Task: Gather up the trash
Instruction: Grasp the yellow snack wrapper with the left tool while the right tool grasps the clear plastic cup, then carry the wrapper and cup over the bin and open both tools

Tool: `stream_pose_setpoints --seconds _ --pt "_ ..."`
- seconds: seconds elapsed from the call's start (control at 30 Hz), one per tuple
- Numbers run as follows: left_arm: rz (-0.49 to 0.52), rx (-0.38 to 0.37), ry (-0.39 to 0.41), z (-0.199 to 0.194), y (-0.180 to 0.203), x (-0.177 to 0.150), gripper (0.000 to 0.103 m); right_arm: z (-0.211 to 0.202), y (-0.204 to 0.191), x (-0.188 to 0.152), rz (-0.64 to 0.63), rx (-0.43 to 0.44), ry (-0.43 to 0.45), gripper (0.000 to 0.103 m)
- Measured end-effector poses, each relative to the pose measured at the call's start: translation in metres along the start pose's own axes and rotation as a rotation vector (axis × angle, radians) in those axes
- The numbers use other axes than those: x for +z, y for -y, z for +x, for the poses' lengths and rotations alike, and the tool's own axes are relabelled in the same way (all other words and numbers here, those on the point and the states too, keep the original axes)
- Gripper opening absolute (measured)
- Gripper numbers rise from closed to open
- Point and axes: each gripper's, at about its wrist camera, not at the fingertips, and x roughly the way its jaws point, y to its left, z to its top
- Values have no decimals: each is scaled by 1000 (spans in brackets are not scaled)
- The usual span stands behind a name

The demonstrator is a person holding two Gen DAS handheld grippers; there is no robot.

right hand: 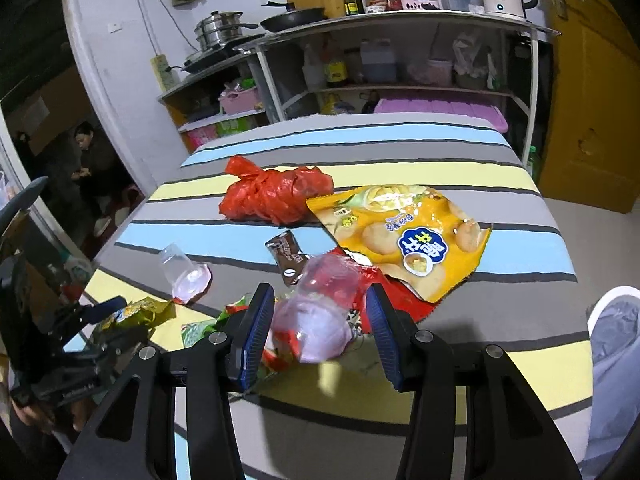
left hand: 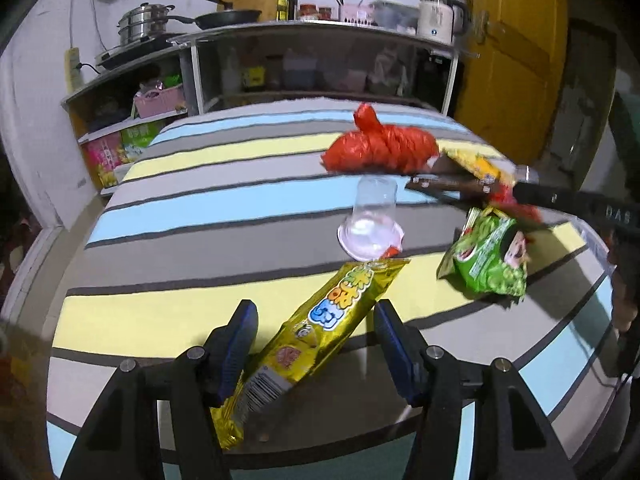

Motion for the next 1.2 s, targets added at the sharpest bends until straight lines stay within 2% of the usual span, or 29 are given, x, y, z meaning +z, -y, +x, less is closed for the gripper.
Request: stream_pose_setpoints --seconds 0.07,0.2,0.33,0.4,0.73,1.2 --pt "14 -2 5 -1 4 -2 60 0 0 0 -4 9 4 35" --pt "15 17 -10 -2 10 -5 46 -3 0 -3 -14 19 8 35" --pt "-7 16 -3 -7 15 -8 25 -13 1 -7 -15 36 24 34" --pt "-16 15 4 -11 19 -10 22 -20 3 -10 -15 45 34 34" --pt "-87 -39 61 -39 43 -21 20 -55 13 -25 -3 61 71 34" --pt "-1 -162 115 -61 119 -8 20 -116 40 -44 16 2 150 34"
